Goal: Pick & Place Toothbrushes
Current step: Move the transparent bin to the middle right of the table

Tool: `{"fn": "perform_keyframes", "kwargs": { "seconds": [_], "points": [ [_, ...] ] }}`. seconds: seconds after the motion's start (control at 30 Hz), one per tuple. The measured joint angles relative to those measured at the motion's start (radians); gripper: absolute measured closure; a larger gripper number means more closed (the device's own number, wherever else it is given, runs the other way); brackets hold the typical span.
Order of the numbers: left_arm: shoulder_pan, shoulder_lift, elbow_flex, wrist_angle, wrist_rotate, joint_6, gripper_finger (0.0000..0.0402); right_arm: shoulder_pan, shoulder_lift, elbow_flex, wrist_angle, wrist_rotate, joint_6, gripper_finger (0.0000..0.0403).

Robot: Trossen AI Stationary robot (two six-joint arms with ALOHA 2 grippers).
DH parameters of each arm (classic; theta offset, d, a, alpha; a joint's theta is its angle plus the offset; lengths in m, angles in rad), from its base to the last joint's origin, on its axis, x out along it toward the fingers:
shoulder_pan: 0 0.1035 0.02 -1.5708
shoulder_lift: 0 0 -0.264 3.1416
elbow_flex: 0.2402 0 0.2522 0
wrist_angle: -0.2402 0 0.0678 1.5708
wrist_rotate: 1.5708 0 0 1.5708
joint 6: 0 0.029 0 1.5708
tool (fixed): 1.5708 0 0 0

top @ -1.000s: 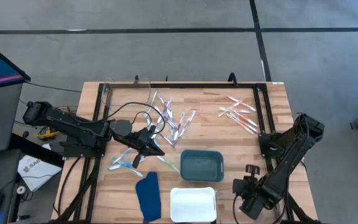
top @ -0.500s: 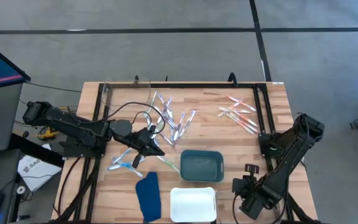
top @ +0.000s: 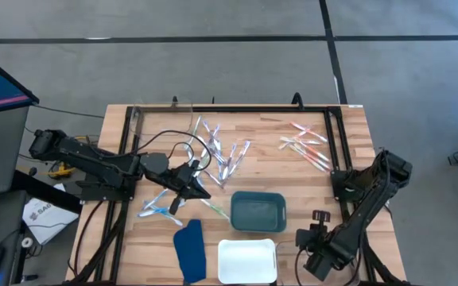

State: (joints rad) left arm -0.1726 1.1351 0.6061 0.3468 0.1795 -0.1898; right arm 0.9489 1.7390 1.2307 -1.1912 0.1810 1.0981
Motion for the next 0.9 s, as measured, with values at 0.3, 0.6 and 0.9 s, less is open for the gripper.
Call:
{"fn": "perform_keyframes", "kwargs": {
  "seconds": [0.3, 0.6, 0.9],
  "points": [
    [0.000, 0.000, 0.000, 0.000, 0.000, 0.000, 0.0400, -0.009, 0.000, -0.081, 0.032, -0.001, 0.014, 0.0301],
    [0.000, 0.000, 0.000, 0.000, 0.000, 0.000, 0.0400, -0.021, -0.001, -0.125, 0.025, -0.001, 0.029, 0.0301],
    [0.000, 0.000, 0.000, 0.001, 0.000, 0.000, 0.0400, -0.060, -0.001, -0.173, 0.023, 0.000, -0.003, 0.0301]
  ]
}}
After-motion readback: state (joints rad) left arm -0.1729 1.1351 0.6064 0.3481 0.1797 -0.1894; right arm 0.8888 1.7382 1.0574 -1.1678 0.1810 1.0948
